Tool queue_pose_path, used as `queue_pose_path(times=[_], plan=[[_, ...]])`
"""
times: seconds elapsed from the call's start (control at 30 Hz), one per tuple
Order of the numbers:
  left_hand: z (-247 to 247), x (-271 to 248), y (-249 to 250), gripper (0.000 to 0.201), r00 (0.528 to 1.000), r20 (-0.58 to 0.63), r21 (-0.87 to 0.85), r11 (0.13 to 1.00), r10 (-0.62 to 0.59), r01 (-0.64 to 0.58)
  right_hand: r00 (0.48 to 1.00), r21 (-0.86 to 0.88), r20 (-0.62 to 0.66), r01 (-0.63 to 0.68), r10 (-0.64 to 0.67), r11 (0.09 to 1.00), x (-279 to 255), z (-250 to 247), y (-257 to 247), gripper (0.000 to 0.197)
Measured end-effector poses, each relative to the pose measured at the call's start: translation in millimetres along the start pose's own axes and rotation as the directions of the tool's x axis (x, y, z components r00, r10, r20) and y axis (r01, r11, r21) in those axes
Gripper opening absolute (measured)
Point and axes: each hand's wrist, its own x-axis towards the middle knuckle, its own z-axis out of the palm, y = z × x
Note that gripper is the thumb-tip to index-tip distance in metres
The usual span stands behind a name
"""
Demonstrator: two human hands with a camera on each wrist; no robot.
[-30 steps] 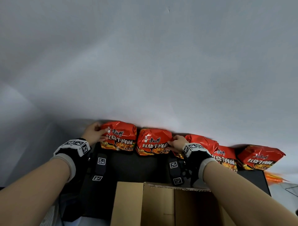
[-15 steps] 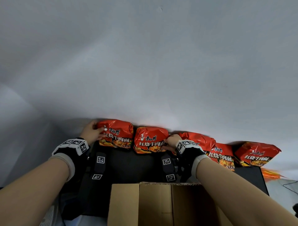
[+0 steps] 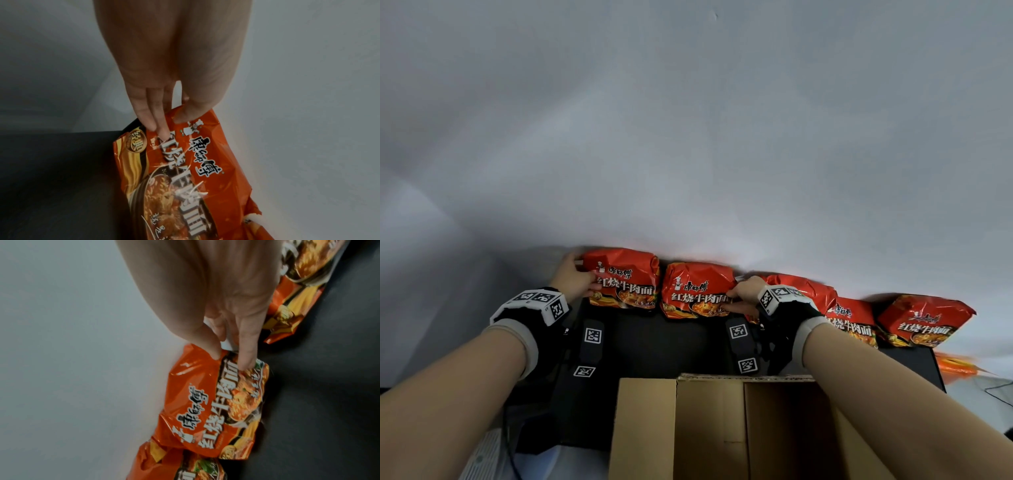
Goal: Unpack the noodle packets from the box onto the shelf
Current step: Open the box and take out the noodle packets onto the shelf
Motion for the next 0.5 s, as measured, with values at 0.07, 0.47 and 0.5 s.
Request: queue_pose_path(times=[0.07, 0.47, 0.5], plan=[[-5, -2, 3, 0.043, 0.986, -0.164, 0.050, 0.998, 0.038, -0.030, 0.999, -0.078, 0.029, 0.036, -0.034, 0.996, -2, -15, -2, 0.043], [39, -83, 121, 0.022, 0.946, 0.179, 0.485, 0.812, 0.270, -0.324, 0.995, 0.187, 0.070, 0.053, -0.067, 0.981, -64, -130, -10, 0.022], [49, -91, 127, 0.021, 0.944, 0.261, 0.548, 0.774, 0.204, -0.319, 0.998, 0.214, 0.020, 0.061, -0.067, 0.975, -68, -146, -1, 0.021]])
